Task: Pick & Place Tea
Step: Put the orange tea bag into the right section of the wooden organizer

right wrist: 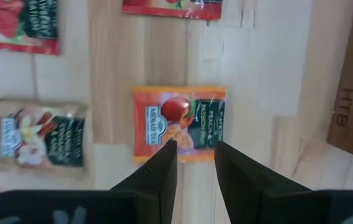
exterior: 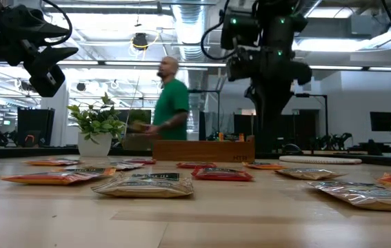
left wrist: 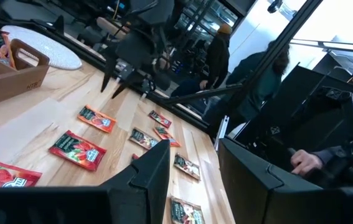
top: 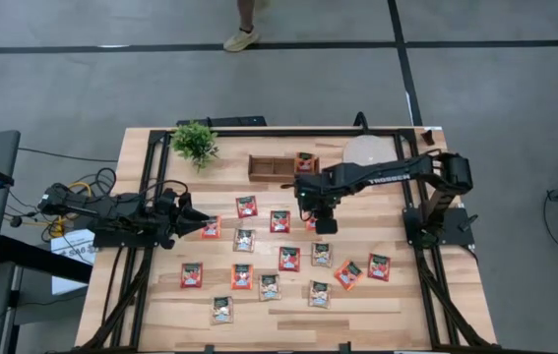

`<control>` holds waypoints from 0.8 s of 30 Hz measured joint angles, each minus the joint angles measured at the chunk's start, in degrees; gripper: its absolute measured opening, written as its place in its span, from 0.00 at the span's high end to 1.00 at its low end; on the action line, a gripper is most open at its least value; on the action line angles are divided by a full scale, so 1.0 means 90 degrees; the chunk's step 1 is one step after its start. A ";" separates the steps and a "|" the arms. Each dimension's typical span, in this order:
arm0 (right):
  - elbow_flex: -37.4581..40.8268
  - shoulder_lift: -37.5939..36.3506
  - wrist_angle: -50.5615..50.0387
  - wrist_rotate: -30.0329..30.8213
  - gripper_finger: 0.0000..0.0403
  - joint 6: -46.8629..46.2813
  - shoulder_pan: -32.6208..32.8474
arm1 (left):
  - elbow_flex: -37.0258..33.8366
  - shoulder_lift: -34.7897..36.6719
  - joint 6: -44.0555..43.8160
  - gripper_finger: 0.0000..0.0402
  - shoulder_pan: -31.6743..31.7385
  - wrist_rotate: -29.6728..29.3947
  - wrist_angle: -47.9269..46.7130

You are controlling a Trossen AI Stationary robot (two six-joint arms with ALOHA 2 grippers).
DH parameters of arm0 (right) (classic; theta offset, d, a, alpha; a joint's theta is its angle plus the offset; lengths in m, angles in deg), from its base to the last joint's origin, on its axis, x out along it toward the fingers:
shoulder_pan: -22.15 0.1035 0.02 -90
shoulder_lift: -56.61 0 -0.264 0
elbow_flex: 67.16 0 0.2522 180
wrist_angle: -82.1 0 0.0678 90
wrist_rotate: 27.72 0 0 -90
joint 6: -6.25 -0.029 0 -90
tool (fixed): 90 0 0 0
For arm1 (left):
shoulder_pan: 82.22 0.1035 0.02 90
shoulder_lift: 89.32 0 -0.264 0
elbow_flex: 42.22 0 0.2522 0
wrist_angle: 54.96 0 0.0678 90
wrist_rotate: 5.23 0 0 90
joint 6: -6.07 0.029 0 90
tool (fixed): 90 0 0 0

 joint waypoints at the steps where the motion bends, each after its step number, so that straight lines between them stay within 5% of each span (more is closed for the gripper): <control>1: 0.0083 0.0001 0.0090 0.0003 0.75 -0.0039 -0.0028 | 0.0001 -0.0001 0.0000 0.68 0.0001 0.0000 0.0000; 24: 0.0631 0.0247 0.0794 0.0130 0.75 -0.0297 -0.0332 | 0.0001 -0.0001 0.0049 0.68 0.0000 0.0005 -0.0002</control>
